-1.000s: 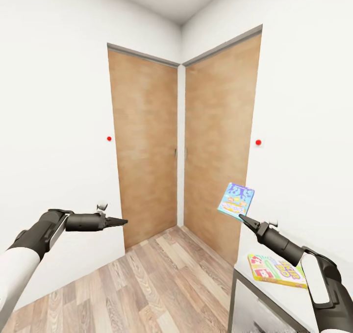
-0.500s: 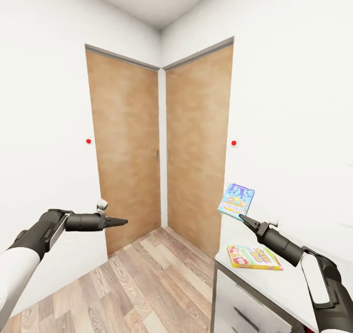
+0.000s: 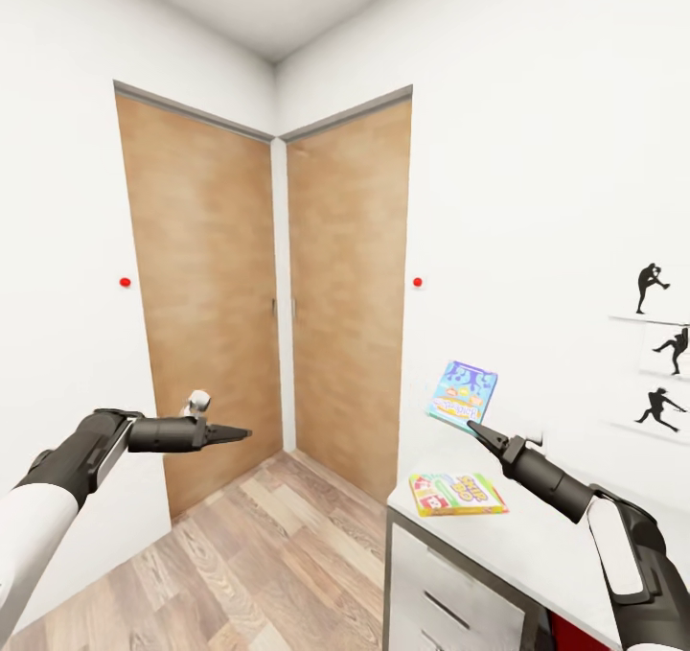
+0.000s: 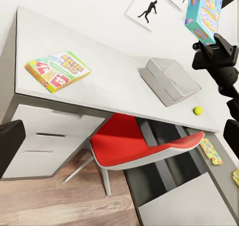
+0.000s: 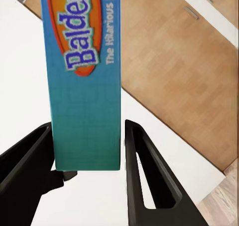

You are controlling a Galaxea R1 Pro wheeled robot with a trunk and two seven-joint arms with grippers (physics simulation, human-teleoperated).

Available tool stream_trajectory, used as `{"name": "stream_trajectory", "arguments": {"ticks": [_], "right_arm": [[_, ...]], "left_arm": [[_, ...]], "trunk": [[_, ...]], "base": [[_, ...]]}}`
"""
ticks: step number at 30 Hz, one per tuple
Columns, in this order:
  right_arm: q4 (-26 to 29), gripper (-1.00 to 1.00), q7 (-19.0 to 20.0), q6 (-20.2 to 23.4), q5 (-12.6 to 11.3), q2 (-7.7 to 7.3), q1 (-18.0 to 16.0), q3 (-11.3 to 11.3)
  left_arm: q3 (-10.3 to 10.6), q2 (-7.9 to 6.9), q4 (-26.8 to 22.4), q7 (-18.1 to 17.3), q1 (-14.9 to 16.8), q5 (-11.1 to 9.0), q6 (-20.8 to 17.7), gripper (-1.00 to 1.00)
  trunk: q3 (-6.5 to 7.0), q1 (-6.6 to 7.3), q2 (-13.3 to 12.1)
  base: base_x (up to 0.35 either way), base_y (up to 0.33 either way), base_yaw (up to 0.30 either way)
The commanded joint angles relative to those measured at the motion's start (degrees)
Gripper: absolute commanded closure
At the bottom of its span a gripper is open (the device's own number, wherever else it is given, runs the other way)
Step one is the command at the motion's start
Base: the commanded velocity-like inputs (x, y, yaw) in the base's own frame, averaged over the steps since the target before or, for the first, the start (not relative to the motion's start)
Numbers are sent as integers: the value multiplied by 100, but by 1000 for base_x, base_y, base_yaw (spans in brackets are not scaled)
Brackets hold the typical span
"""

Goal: Put all the toys in the child's room - the three board games (two on the bed and one on the table), the two jigsaw puzzles on the table, and the tennis ball on the table - inside the toy box on the table in the child's room.

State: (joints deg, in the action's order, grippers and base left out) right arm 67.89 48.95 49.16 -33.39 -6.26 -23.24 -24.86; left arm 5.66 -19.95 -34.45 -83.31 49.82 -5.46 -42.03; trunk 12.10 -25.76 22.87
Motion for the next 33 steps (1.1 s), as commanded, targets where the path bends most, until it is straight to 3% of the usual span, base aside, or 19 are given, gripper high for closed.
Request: {"name": "stream_trajectory", "arguments": {"ticks": [1,8,20,33], "right_arm": [[-3,100,18,37,-30,2,-3,-11],[-4,100,3,33,-30,2,-3,-38],[-4,100,133,46,-35,1,3,-292],[-88,100,226,55,-36,-21,4,-310]], "left_arm": [[41,-10,-1,1,1,-55,-60,-100],[49,-17,-1,-1,1,-52,-60,-100],[58,-78,-1,1,1,-35,25,-100],[58,-79,-1,9,1,-34,50,-100]], "trunk": [[3,-2,5],[40,-2,5],[104,-2,5],[133,-2,5]], "base": [[0,0,-256],[0,0,-256],[0,0,-256],[0,0,-197]]}}
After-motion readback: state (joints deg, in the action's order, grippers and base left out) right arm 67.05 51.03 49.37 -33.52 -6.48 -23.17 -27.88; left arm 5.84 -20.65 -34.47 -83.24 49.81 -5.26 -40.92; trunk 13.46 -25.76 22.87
